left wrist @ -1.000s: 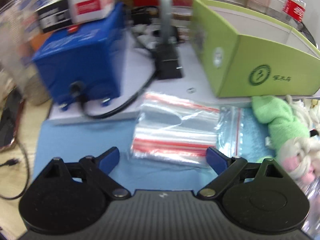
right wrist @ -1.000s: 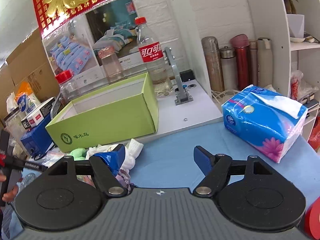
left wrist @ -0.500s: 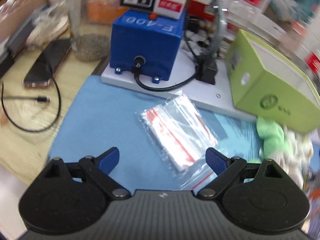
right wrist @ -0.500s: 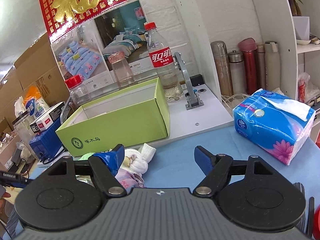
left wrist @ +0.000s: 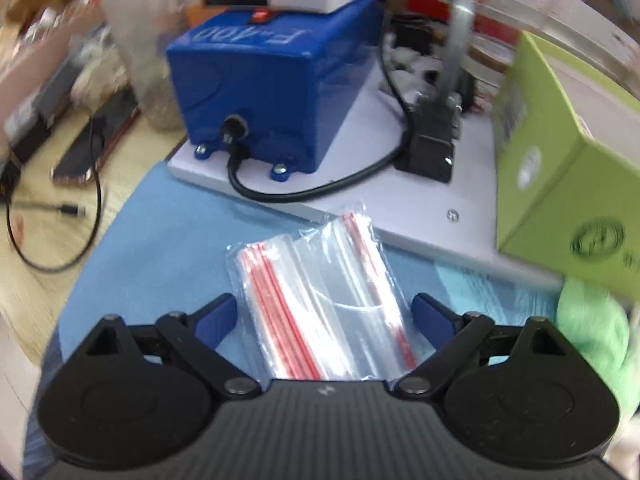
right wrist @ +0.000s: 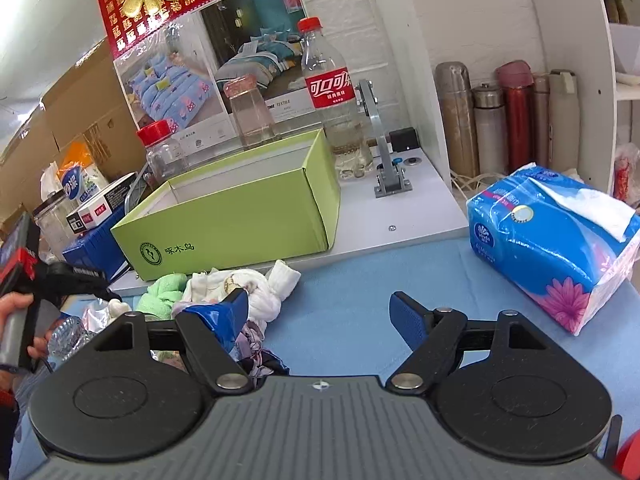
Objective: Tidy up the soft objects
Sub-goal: 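Close left gripper on the stack of zip bags and lift, then grasp the patterned cloth with right gripper while left gripper holds zip bags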
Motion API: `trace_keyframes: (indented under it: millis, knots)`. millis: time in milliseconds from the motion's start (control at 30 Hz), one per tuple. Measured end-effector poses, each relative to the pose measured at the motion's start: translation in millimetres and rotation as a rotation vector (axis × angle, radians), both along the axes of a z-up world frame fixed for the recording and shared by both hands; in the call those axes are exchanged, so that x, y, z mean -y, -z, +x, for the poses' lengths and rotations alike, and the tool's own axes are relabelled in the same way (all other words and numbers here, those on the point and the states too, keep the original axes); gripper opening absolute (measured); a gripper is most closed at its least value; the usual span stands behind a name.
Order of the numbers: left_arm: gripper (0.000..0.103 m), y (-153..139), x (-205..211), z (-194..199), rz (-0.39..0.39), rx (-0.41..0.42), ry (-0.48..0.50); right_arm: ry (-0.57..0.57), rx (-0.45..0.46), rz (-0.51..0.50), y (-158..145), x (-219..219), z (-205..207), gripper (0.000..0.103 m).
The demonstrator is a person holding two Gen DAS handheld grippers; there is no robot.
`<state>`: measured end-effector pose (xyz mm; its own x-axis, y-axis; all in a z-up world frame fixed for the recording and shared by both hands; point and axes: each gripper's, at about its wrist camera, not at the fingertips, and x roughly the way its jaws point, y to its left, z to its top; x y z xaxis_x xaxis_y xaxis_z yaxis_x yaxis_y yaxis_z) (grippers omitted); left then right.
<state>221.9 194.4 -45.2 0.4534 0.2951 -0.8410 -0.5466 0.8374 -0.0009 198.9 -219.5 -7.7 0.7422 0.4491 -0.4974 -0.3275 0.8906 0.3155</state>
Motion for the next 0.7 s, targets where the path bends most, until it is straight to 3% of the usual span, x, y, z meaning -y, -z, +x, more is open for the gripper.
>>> trace_keyframes:
  millis: [267, 367, 633, 700]
  knots:
    - [0.093, 0.1, -19.0, -31.6, -0.008, 0.007, 0.042, -0.037, -0.035, 0.028, -7.1, 1.9, 14.1, 0.065]
    - [0.093, 0.4, -16.2, -29.1, -0.003, 0.009, 0.036, -0.089, -0.043, 0.007, -11.2, -16.3, 36.2, 0.065]
    - [0.093, 0.5, -17.5, -32.9, 0.006, 0.029, 0.078, -0.266, -0.221, -0.134, 3.5, -89.7, 97.9, 0.065]
    - [0.093, 0.9, -17.0, -33.0, 0.009, 0.032, 0.083, -0.253, -0.191, -0.116, -3.5, -81.4, 91.1, 0.065]
